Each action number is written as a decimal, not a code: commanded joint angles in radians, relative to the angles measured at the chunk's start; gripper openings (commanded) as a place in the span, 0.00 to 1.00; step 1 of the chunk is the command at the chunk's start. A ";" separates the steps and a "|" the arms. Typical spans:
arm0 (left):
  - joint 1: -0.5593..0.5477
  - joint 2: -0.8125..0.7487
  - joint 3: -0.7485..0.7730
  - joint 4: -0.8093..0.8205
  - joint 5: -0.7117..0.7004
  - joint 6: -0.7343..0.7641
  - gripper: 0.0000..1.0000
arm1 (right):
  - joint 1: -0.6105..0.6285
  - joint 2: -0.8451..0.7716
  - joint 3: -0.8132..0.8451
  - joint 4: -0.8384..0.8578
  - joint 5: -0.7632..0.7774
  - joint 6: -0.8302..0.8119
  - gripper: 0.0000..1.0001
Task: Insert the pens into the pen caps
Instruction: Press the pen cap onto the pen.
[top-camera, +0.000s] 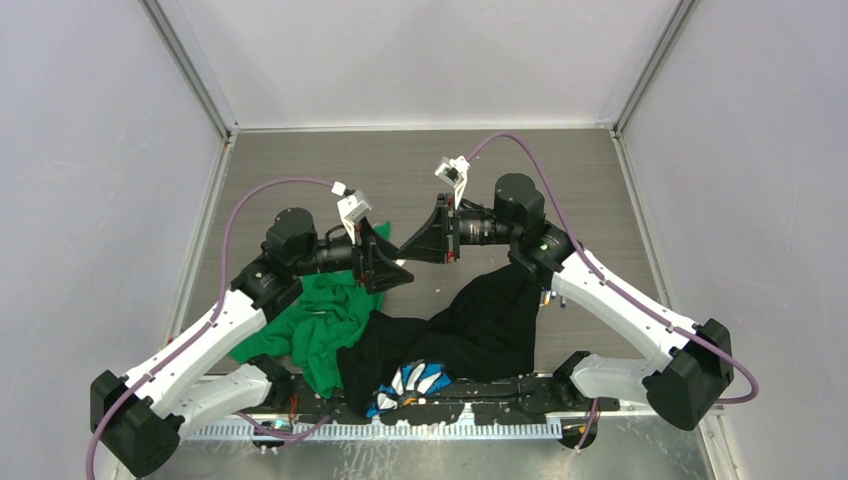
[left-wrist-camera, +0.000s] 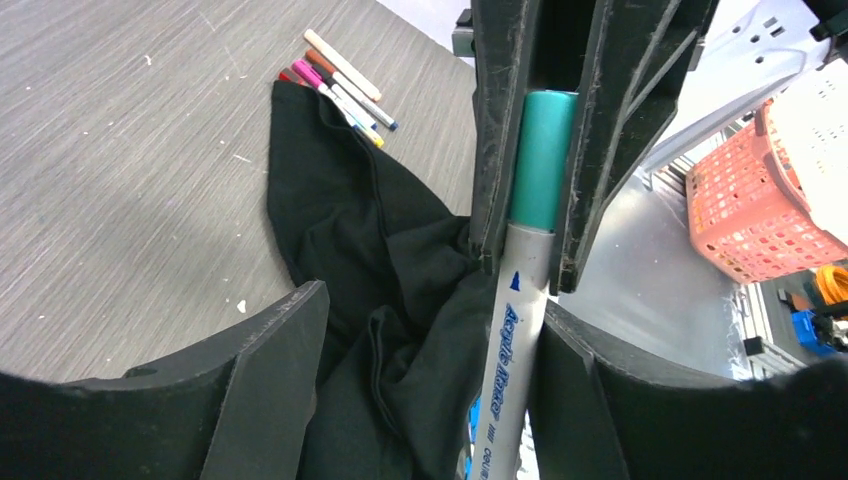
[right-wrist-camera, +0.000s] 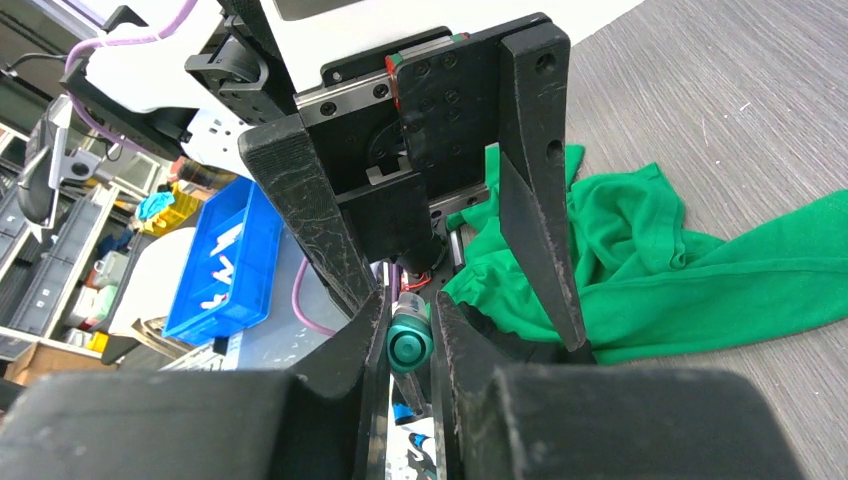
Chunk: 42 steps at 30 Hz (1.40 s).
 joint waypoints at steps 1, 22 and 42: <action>-0.003 0.005 0.043 0.095 0.015 -0.046 0.64 | 0.008 -0.006 0.009 0.035 -0.030 -0.005 0.01; -0.003 0.027 0.028 0.093 0.079 -0.064 0.00 | 0.023 0.011 0.050 -0.076 0.002 -0.092 0.07; -0.003 -0.005 0.025 0.049 0.097 -0.009 0.00 | -0.047 -0.050 0.044 -0.040 0.067 -0.031 0.73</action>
